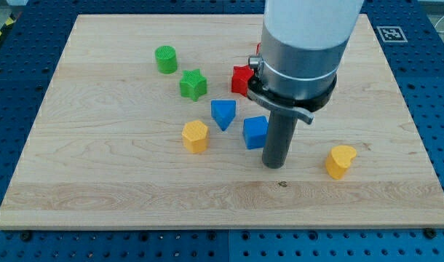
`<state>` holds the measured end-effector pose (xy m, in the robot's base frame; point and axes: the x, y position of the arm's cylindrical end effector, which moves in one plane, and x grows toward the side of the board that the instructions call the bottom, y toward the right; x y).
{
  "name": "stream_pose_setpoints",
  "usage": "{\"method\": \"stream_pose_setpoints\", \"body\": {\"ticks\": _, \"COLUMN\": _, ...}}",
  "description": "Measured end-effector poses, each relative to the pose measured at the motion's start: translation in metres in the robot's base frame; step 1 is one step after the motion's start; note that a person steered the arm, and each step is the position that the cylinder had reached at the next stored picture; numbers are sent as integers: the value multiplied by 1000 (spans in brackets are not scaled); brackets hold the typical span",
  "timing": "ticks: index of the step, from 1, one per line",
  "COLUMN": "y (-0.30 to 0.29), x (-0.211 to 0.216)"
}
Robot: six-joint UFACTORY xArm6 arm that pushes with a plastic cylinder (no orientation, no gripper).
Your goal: Move the blue cube closer to the blue triangle
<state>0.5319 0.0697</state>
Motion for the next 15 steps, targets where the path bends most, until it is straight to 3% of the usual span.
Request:
{"method": "stream_pose_setpoints", "body": {"ticks": 6, "y": -10, "x": 23}}
{"method": "stream_pose_setpoints", "body": {"ticks": 15, "y": -95, "x": 31}}
